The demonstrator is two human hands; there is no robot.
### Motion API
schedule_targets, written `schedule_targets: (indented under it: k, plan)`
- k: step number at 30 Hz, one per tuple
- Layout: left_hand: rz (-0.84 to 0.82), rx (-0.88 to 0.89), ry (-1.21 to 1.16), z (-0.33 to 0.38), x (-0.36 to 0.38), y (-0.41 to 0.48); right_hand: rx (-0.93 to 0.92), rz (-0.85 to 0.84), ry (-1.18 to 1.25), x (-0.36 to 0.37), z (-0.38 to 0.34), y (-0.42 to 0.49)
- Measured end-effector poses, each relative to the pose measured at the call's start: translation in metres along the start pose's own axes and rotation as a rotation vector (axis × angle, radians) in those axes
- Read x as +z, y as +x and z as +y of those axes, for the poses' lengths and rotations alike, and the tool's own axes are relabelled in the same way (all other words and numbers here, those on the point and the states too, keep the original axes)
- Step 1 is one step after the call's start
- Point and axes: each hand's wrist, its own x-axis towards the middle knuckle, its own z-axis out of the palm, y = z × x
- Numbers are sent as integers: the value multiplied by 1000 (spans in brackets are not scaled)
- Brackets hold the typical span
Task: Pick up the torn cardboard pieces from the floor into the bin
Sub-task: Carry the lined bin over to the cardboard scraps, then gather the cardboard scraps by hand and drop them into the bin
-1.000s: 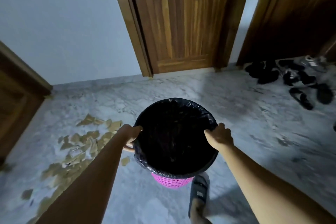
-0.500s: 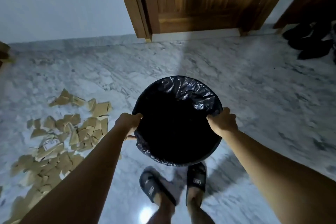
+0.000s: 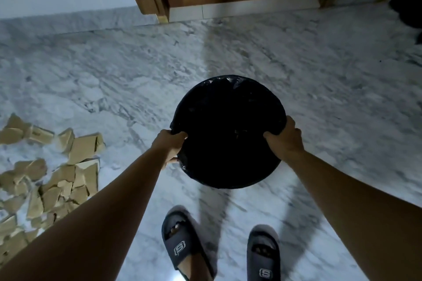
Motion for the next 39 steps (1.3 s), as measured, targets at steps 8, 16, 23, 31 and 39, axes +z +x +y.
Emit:
schedule_targets:
  k: [8, 16, 23, 31, 39]
  plan:
    - [131, 97, 191, 5, 0, -47, -134, -29, -260, -12, -7, -43]
    - [178, 168, 172, 11, -105, -243, -513, -317, -543, -80, -129, -225]
    - [338, 125, 51, -101, -241, -452, -887, -583, -927, -66, -207, -464]
    - [540, 8, -161, -299, -307, -615, -1168, -716, -1029, 28, -157, -678]
    - [599, -121, -204, -474, -313, -695, -1329, -799, -1123, 121, -68, -818]
